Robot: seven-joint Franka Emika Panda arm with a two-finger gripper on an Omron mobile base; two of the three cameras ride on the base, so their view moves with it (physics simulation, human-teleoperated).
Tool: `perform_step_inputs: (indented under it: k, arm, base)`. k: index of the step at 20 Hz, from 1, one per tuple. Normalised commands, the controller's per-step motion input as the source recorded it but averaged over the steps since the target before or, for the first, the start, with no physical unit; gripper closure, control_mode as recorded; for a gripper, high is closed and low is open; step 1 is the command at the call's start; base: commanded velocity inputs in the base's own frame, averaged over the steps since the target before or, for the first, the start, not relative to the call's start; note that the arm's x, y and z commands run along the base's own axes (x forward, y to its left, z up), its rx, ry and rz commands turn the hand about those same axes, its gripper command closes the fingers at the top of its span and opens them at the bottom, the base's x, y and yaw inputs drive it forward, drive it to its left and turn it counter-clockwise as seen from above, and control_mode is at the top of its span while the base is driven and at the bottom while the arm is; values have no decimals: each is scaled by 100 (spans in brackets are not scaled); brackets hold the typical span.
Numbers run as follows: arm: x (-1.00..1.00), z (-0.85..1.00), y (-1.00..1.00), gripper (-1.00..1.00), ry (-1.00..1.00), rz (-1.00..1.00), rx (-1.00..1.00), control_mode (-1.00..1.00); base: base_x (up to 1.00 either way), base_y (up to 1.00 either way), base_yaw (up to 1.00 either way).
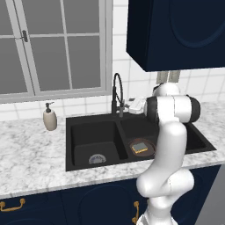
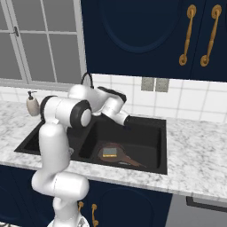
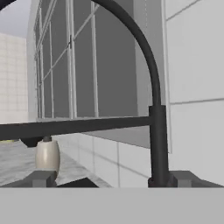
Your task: Pick the pan and sponge and place them into the sink. Then turn on the water.
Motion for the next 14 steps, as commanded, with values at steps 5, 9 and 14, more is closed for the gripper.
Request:
perform_step_inputs:
  k: [5,9,14]
  arm:
    - [45,-22,-1,-100,0,0,0,-100]
    - [28,-9,-28,-100,0,0,1,-100]
    - [17,-5,-32,-100,0,0,2,-100]
  base:
    - [0,0,0]
    - [0,0,0]
    - [0,0,0]
